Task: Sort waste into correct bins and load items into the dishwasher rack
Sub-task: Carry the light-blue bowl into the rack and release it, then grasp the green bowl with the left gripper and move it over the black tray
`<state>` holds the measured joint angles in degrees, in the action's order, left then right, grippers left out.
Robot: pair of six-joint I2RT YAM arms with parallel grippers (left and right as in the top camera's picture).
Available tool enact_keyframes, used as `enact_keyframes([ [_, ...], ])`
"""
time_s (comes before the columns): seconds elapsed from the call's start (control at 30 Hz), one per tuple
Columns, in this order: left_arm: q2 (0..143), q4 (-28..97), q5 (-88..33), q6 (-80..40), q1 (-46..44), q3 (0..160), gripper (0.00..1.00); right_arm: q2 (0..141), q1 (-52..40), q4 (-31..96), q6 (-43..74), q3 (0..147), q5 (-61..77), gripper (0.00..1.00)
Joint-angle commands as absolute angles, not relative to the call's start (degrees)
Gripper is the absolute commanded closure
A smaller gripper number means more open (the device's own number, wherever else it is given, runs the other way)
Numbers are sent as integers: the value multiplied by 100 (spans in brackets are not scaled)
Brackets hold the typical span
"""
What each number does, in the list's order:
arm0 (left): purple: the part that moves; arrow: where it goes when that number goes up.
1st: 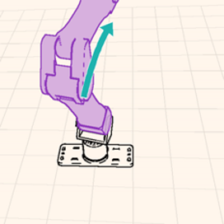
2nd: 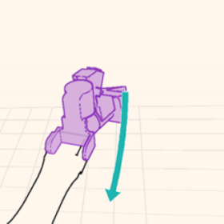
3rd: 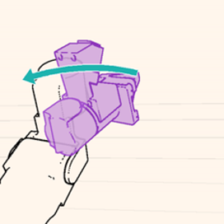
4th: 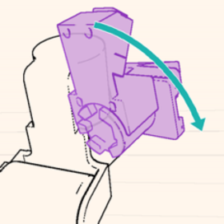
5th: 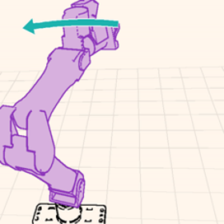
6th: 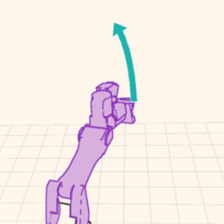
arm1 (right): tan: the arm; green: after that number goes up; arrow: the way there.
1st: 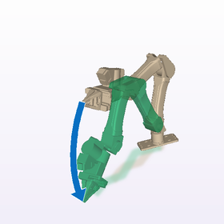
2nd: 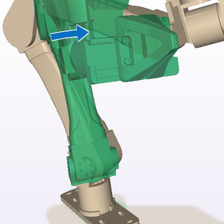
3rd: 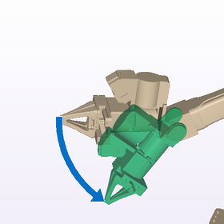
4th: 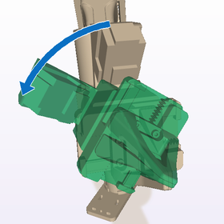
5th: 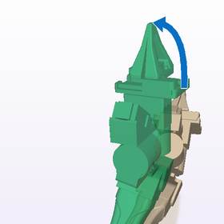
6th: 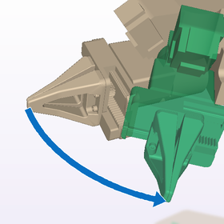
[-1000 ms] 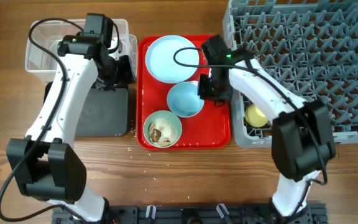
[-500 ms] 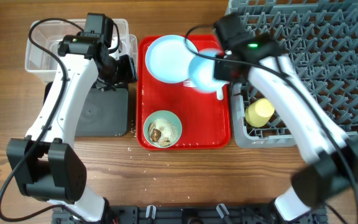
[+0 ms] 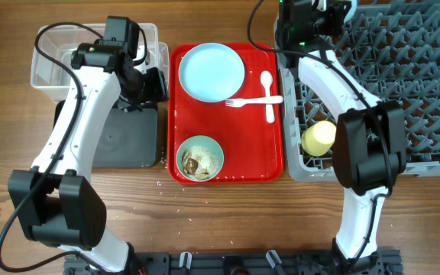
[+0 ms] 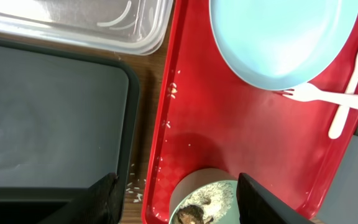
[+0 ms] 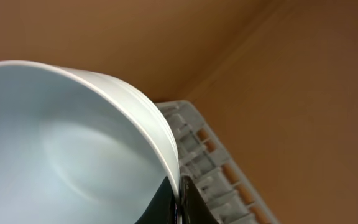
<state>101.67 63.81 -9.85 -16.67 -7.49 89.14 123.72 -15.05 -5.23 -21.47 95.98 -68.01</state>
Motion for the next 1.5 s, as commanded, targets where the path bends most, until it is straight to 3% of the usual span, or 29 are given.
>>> enact_keyframes([
  [0.0, 10119, 6368, -952, -1697, -738, 8958, 40, 12610, -1490, -497, -2563, 9697, -6834, 96],
  [0.33, 10119, 6366, -952, -1695, -738, 8958, 39, 12814, -1728, 139, -2685, 9695, -6407, 94],
  [0.4, 10119, 6366, -952, -1697, -738, 8958, 39, 12814, -1798, 270, -2687, 9695, -6469, 83],
  [0.47, 10119, 6364, -950, -1695, -738, 8958, 38, 12814, -1885, 353, -2692, 9697, -6543, 60],
  [0.5, 10119, 6361, -950, -1695, -738, 8958, 39, 12814, -1962, 355, -2687, 9697, -6558, 35],
  [0.6, 10119, 6331, -952, -1697, -738, 8958, 38, 12801, -2228, 373, -2698, 9697, -6604, 18],
  [0.73, 10119, 6331, -952, -1697, -738, 8958, 34, 12519, -2554, 366, -2657, 9697, -6591, 5],
  [0.9, 10119, 6484, -978, -1516, -762, 8958, 33, 11550, -2593, 574, -2226, 9697, -6449, 0],
  [1.0, 10119, 6820, -974, -1216, -1026, 8958, 36, 10374, -2342, 1745, -132, 9697, -5221, 0],
  [1.07, 10119, 7065, -1079, -1264, -1570, 8958, 36, 9327, -1667, 3037, 1271, 9697, -3006, 0],
  [1.2, 10121, 7150, -1240, -2495, -2902, 8906, 41, 8342, -346, 4300, 1411, 9697, -523, 0],
  [1.37, 10132, 6101, -368, -3957, -4145, 8075, 52, 8294, 117, 5199, 1365, 9697, -351, 0],
  [1.47, 10138, 5426, 1, -4176, -4287, 7373, 66, 8307, 115, 5417, 1367, 9697, -287, 0],
])
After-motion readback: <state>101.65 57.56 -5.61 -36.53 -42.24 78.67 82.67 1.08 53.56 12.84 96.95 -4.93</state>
